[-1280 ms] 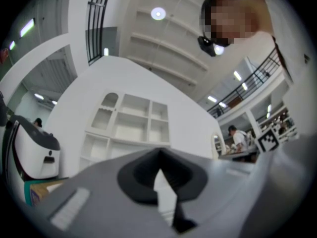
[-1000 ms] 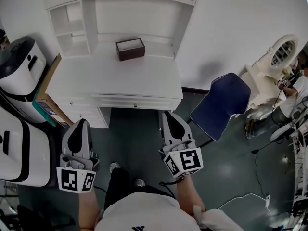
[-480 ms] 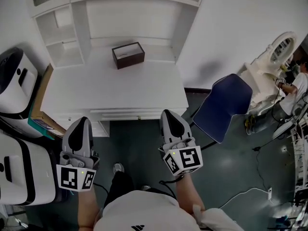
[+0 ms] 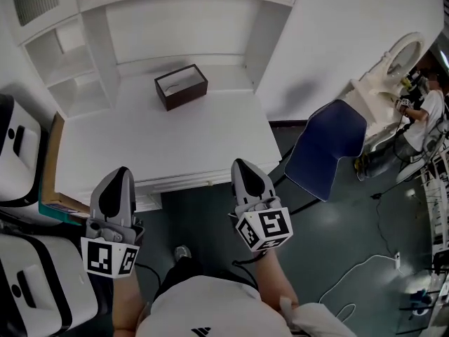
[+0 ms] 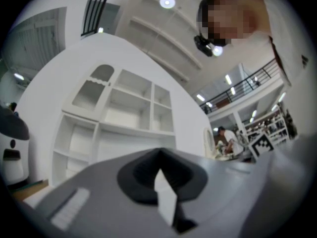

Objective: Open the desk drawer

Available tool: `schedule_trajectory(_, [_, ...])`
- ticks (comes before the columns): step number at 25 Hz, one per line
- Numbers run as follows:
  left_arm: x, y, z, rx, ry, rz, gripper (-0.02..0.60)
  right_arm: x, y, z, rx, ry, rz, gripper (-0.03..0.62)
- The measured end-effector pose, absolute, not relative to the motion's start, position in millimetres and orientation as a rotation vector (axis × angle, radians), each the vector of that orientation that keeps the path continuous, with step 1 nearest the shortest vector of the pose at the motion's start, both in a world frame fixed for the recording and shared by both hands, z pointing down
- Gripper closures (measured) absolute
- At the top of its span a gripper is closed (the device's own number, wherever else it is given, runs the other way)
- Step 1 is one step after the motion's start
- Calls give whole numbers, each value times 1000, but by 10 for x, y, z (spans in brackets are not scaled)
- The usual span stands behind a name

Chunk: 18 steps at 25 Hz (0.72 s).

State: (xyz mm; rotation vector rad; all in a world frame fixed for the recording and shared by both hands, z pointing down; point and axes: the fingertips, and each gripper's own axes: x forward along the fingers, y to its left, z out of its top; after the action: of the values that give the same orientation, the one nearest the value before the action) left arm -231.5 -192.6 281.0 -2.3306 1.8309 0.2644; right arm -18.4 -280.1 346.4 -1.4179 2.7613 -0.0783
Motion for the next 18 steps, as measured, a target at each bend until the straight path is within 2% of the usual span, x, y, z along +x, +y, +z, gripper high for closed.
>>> schedule_trajectory(18, [-2498, -2678, 3375, -2595, 1714, 237, 577, -304, -3006, 4808, -1711, 2796, -559, 594])
